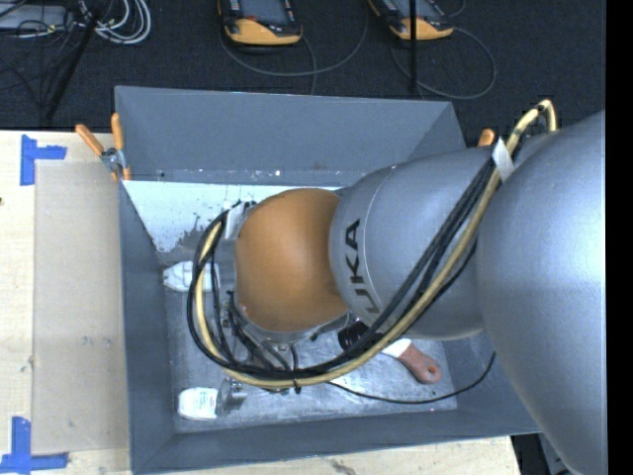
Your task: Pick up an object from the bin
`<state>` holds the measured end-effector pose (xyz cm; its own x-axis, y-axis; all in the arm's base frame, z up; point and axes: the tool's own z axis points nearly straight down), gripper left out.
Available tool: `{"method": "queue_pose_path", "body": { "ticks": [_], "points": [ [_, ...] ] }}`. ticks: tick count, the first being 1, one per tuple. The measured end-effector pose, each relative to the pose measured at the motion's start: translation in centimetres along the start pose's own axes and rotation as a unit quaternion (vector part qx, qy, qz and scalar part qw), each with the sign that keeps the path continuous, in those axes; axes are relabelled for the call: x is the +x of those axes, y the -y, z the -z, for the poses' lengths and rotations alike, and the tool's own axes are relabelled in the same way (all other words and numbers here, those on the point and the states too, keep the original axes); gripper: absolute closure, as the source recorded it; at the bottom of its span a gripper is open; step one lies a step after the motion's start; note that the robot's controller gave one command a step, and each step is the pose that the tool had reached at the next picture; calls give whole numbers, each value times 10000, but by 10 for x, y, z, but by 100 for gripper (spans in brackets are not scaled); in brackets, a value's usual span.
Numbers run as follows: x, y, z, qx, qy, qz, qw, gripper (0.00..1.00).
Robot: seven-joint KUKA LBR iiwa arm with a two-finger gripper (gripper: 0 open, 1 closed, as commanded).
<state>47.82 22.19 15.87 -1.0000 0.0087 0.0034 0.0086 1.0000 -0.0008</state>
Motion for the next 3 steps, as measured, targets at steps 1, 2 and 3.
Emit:
{"method": "queue_pose_path", "body": {
  "ticks": [1, 2, 3],
  "points": [
    [0, 0, 0, 0, 0, 0, 10000, 0],
    [-3, -5, -22, -5, 37, 410, 9992, 0],
    [-5, -9, -85, 1, -35, 1042, 9946, 100]
  ]
}}
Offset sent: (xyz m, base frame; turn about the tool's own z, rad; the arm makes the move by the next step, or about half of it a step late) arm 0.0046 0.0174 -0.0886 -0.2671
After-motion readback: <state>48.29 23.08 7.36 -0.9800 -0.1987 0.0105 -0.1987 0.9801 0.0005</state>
